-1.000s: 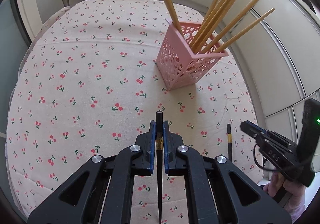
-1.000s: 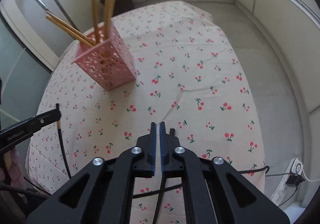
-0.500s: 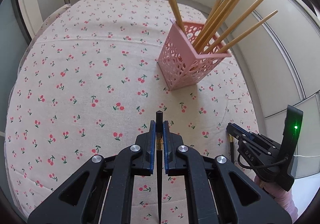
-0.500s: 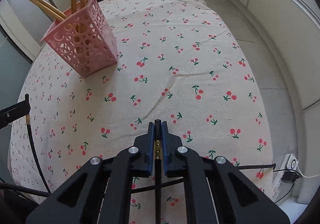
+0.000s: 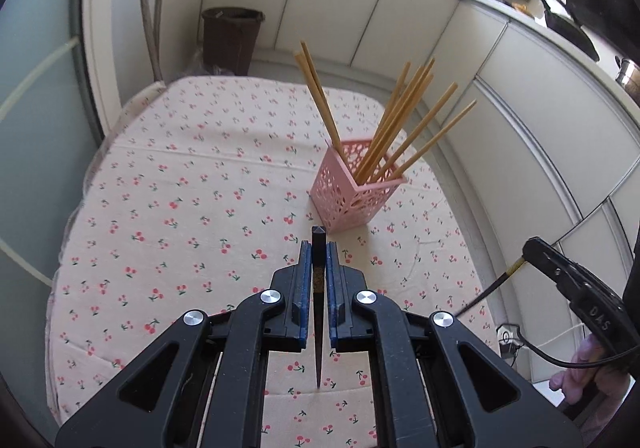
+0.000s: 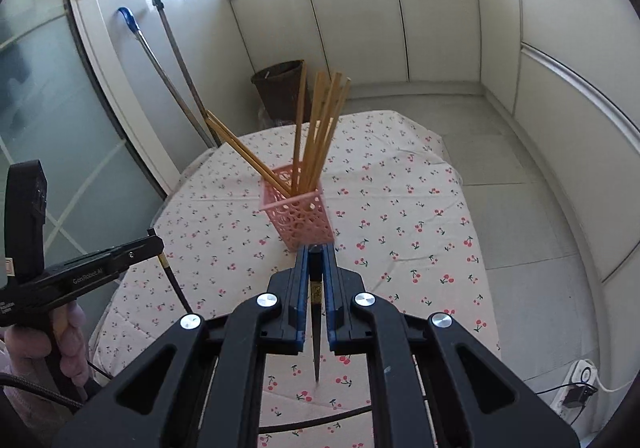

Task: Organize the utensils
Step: 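Lift both black chopsticks and carry them over the pink holder, then lower the black chopsticks into the pink holder and open both grippers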

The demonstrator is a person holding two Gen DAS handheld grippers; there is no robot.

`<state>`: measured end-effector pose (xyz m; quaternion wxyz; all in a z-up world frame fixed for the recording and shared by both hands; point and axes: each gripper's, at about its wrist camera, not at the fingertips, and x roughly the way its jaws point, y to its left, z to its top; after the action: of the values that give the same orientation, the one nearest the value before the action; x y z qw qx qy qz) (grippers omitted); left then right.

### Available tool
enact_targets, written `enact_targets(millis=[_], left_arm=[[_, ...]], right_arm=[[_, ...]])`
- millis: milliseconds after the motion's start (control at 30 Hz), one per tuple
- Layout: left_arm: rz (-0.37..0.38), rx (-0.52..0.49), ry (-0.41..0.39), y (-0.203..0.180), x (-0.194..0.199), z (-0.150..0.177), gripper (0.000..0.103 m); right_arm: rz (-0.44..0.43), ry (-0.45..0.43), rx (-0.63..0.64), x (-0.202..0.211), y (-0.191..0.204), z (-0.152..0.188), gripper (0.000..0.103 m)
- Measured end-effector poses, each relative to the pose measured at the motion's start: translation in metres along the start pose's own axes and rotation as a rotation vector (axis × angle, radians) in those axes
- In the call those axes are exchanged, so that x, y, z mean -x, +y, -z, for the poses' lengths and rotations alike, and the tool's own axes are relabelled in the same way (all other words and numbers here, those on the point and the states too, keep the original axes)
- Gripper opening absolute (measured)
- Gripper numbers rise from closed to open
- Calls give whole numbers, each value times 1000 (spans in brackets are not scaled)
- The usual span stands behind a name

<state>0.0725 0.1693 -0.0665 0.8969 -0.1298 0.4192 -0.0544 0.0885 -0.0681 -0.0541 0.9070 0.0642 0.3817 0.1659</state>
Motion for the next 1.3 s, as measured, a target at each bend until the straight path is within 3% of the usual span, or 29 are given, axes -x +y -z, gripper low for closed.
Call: enact_targets(millis=[200, 567, 700, 900, 1000, 1300], left_arm=[[-11, -7, -87, -7, 35, -22, 6], [34, -31, -251, -42, 72, -114, 6], [33, -56, -264, -58, 61, -133, 6], [11, -83, -208, -71, 19, -145, 8], [32, -30, -180, -63, 3, -144, 14], [72, 77, -254, -32, 24, -151, 21]], right_arm=[[-40, -71, 9, 34, 13, -28, 7], [-83, -236, -25, 77, 15, -108, 7], [-81, -255, -23, 76, 11, -127, 7], [-65, -255, -18, 65, 10, -147, 7], [-62, -248, -17, 57, 12, -154, 7], [-34, -237, 3, 32, 26, -167, 7]])
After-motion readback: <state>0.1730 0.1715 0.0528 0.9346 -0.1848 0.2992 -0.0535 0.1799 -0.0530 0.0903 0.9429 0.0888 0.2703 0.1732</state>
